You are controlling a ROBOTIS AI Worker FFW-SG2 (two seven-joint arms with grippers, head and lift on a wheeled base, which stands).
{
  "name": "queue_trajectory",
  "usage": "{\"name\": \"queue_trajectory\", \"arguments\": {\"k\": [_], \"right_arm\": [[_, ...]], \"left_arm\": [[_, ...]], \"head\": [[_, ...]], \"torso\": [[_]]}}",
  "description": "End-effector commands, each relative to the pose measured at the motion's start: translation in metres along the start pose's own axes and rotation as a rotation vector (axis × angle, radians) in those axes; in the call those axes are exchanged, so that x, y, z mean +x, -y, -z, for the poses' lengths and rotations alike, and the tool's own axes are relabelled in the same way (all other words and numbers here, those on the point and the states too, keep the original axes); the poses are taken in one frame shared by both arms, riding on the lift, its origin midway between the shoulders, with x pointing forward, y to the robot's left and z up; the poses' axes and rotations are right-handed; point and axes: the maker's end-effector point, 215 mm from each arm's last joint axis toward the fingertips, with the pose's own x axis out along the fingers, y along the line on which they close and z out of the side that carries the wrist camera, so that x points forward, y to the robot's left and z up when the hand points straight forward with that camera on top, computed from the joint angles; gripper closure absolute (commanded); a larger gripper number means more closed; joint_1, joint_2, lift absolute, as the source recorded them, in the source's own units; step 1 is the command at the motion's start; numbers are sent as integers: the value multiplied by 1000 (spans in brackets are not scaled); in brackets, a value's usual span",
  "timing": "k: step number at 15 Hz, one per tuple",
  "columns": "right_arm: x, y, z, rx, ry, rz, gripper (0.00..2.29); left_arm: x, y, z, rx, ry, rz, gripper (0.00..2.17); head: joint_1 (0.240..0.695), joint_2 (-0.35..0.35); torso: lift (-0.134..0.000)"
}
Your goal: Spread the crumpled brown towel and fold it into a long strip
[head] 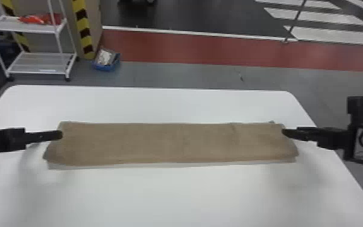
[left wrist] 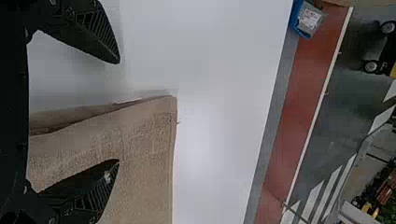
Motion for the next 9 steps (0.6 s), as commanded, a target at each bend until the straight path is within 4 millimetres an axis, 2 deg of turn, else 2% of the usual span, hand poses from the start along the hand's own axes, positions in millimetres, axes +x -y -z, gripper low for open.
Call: {"name": "queue_trajectory", "arguments": {"k": [1,9], "right_arm": [[0,-1,-2,5,7,-5,87],[-3,-3,-15,-14,27,-22,90]], "left_arm": [[-3,-7,-5,1,8,-11,144],[-2,-19,-6,-11,7,-36,144]], "head": [[695,-137],[695,-116]], "torso": [[-123],[-123]]}}
